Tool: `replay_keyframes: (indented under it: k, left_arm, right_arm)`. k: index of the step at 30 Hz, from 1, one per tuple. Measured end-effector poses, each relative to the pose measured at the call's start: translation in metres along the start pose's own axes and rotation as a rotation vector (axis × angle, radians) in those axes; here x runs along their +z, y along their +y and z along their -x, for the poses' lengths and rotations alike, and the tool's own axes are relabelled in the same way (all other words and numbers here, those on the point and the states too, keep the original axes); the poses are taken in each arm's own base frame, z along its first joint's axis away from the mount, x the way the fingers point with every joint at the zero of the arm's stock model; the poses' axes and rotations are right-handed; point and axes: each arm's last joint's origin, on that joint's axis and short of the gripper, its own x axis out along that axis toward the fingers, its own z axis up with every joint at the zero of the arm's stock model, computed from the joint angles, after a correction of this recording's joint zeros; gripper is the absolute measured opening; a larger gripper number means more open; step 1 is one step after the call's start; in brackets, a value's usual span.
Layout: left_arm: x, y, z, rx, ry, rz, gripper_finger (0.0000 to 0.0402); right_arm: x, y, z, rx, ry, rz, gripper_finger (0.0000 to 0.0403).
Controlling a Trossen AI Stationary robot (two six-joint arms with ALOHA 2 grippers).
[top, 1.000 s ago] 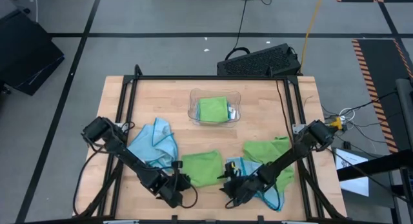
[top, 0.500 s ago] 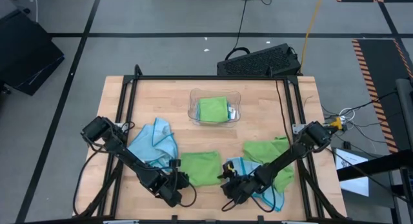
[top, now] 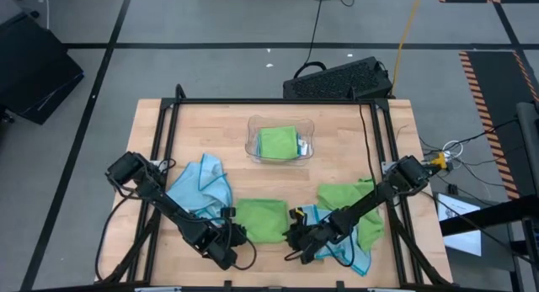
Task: Fold microfiber towels
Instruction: Fold the left green microfiber cloth
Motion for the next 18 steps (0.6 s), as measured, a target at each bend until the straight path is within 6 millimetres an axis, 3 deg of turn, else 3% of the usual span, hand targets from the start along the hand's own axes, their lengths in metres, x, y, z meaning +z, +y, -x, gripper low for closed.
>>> replay_keyframes:
  k: [4,12,18]
  left_arm:
    - [0.0,-0.006,0.002,-0.027,-0.026,0.006,0.0009]
    - [0.008,-0.025,0.026,-0.135,-0.092,-0.037,0.0021]
    - [0.014,-0.029,0.049,-0.183,-0.169,-0.102,0.0008]
  right_arm:
    - [0.0,0.003,0.002,0.041,-0.019,-0.055,0.0008]
    - [0.024,0.001,0.035,0.258,-0.08,-0.24,0.0014]
    - [0.035,-0.007,0.05,0.379,-0.099,-0.316,0.0007]
